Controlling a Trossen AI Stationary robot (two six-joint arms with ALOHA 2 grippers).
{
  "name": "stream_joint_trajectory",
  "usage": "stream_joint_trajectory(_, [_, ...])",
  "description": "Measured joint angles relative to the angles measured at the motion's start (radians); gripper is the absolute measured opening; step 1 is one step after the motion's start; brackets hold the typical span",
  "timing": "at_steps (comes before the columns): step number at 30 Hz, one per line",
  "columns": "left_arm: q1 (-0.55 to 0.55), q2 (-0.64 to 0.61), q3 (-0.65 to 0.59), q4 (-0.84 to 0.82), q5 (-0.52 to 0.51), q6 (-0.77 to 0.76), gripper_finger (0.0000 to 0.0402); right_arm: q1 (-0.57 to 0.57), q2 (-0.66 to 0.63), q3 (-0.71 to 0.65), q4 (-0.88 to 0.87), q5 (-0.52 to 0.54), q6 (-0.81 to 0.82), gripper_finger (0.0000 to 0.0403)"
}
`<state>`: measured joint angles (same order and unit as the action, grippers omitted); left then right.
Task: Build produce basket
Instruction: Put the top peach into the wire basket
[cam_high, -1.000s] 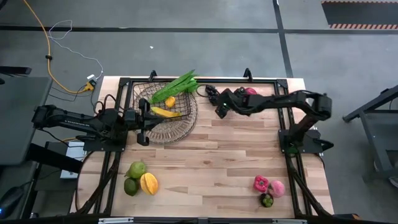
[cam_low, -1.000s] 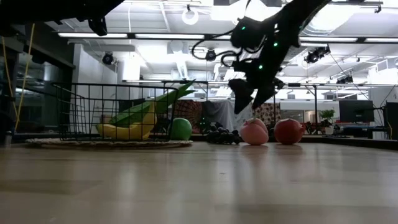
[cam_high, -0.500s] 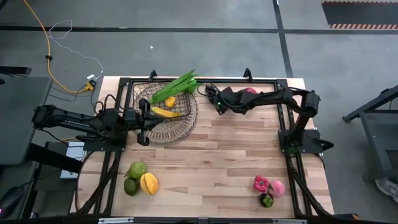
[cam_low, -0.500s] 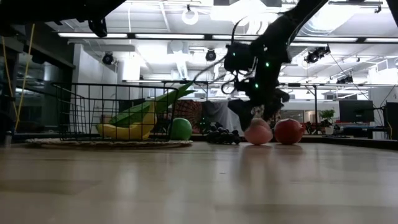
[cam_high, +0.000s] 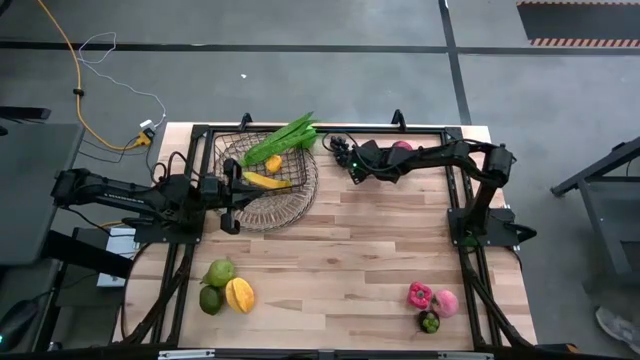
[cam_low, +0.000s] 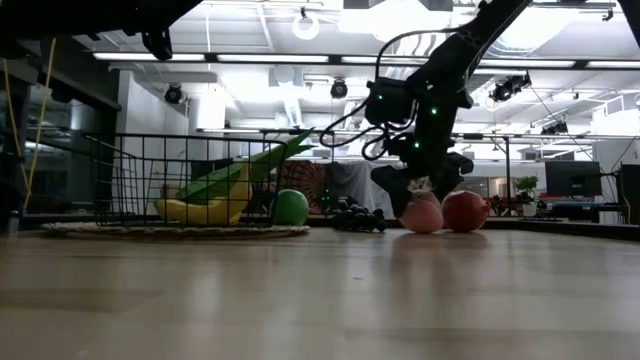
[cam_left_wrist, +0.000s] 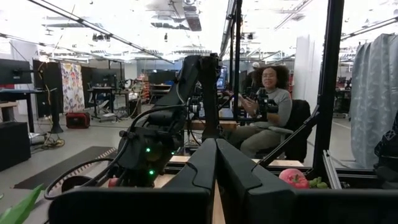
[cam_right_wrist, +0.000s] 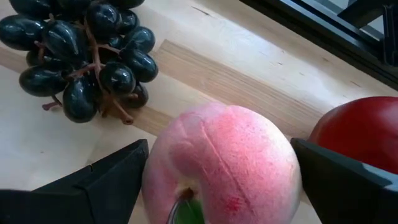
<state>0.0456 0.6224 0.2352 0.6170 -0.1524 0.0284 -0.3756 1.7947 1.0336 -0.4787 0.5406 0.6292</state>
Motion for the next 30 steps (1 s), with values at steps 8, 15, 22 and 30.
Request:
stream_joint_trajectory(8, [0.000,0.000,0.000,0.000,0.000,0.000,0.0000,0.007,-0.006,-0.001,-0.016,-0.004,-0.024,0.0317])
stream_joint_trajectory(15, [0.000,0.000,0.000,-0.002,0.000,0.001,0.0000,0.115,-0.122,-0.003,-0.139,0.076,-0.111,0.0300])
stream_joint_trajectory(22, [0.000,0.000,0.000,-0.016,0.000,-0.020,0.0000,0.333,-0.278,-0.095,-0.014,0.211,-0.139,0.0298])
stream_joint_trajectory(30, [0.000,0.000,0.000,-0.027,-0.022,-0.025,0.0000,0.433,-0.467,-0.518,0.856,-0.024,-0.370,0.0296])
